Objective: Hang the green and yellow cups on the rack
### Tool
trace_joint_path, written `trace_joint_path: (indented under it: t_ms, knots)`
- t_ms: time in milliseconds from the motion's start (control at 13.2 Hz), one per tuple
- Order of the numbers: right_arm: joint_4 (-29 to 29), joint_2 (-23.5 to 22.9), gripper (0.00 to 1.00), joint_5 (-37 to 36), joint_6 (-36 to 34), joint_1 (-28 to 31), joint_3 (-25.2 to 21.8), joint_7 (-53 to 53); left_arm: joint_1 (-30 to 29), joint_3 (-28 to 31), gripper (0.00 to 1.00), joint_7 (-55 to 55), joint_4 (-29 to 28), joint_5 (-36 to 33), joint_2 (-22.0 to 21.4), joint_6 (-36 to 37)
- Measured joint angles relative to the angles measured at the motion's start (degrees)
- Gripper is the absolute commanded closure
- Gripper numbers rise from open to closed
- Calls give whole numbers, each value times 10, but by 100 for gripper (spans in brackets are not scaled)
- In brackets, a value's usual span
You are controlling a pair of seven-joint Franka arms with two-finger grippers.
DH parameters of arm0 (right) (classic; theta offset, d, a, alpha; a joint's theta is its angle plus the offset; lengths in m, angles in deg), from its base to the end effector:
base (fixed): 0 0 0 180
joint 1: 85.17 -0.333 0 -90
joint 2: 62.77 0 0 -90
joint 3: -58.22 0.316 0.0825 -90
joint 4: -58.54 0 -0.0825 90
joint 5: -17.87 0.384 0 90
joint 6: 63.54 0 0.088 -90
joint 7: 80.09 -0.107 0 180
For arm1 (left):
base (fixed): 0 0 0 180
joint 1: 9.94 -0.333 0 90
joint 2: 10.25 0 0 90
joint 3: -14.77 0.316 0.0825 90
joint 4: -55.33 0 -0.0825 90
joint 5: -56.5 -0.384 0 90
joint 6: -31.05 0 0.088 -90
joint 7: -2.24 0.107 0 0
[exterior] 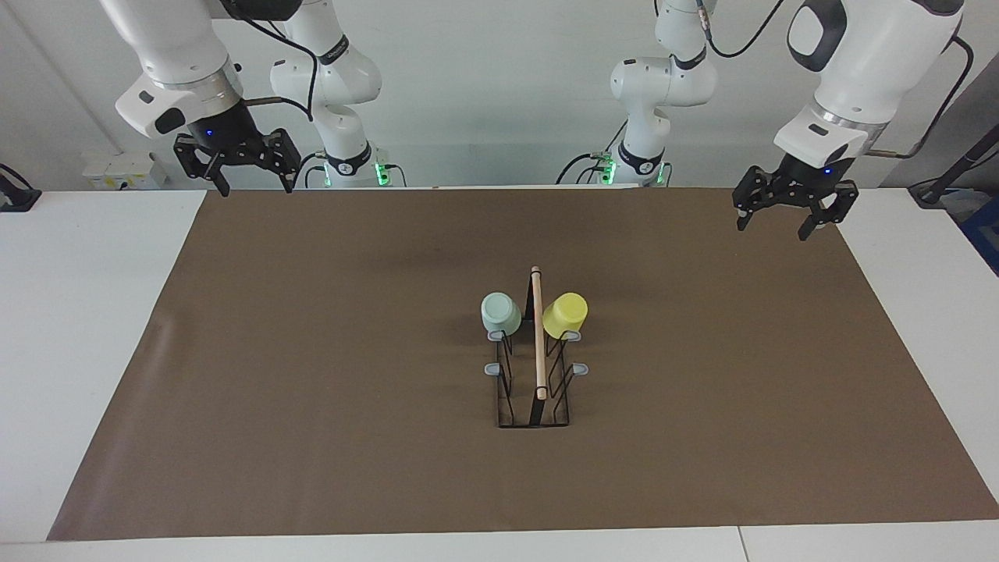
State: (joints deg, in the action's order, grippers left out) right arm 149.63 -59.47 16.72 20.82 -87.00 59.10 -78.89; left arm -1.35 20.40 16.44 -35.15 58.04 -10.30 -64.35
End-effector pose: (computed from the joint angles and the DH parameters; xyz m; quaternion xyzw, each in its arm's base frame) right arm 0.5257 0.0228 0.6384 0.9989 0.0334 -0.0298 0.0108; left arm 0.5629 -0.0317 0.6297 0.9879 -0.1484 0.0445 0.0092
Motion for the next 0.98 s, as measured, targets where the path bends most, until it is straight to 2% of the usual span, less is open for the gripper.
trace_joint_path:
  t_ms: [227, 530, 606, 757, 833, 984]
  knots:
    - [8, 1, 0, 0, 4, 8, 0, 0, 0, 13, 0, 7, 30, 0, 0, 38]
    - [13, 7, 0, 1, 3, 25, -3, -3, -3, 5, 0, 2, 29, 0, 1, 53]
    - [15, 7, 0, 1, 1, 15, -18, -13, -8, -4, 0, -9, 27, 0, 1, 54]
    - [20, 6, 0, 1, -2, -39, -84, -32, -15, -22, 0, -36, 18, 0, 0, 55]
    - [21, 5, 0, 1, -2, -44, -94, -33, -15, -26, 0, -42, 15, 0, 0, 56]
    - [22, 4, 0, 1, -3, -43, -86, -34, -16, -27, 0, -45, 8, 0, -2, 58]
